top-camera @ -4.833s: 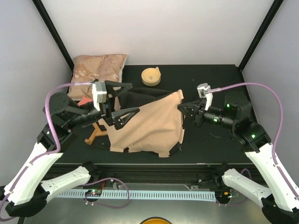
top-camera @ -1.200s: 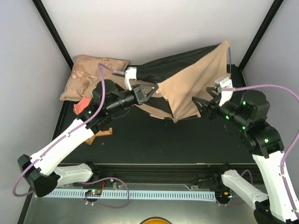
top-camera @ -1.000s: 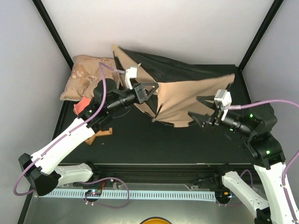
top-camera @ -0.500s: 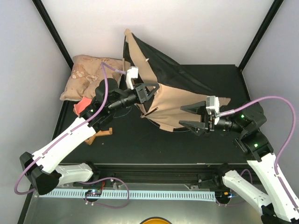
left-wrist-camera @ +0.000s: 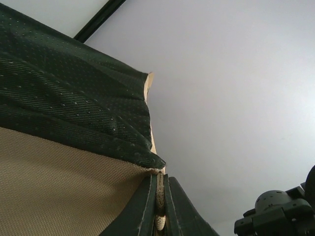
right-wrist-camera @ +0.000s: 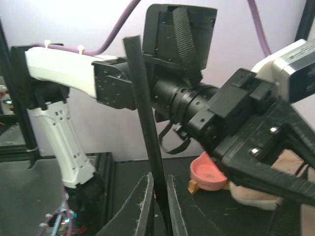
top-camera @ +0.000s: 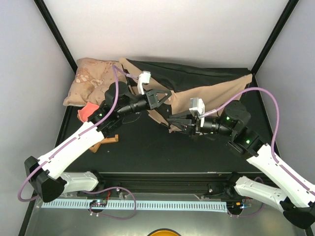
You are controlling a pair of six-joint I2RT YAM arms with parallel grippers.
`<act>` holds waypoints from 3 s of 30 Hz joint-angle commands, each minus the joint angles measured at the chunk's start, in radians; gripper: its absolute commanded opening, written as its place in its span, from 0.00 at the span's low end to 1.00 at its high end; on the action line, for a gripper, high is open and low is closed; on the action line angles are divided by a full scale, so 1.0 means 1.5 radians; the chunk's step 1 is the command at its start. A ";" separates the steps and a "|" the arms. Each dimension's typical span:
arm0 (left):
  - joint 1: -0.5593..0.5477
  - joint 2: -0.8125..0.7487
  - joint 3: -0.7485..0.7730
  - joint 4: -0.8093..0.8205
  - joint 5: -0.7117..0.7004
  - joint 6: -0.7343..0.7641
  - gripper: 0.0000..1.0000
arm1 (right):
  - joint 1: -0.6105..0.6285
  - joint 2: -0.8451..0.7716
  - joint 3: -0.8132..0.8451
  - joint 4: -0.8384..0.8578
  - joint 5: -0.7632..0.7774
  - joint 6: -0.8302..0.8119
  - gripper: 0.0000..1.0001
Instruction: Set up the pet tent
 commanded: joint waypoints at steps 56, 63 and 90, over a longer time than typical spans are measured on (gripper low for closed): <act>0.071 -0.091 0.043 -0.185 0.214 0.686 0.77 | 0.010 -0.140 -0.015 -0.239 -0.035 0.043 0.01; 0.069 -0.188 -0.053 -0.268 0.224 1.127 0.87 | 0.010 -0.133 -0.002 -0.287 -0.030 0.012 0.01; 0.015 -0.001 0.015 -0.265 0.322 1.390 0.44 | 0.011 -0.101 -0.022 -0.293 -0.106 0.011 0.01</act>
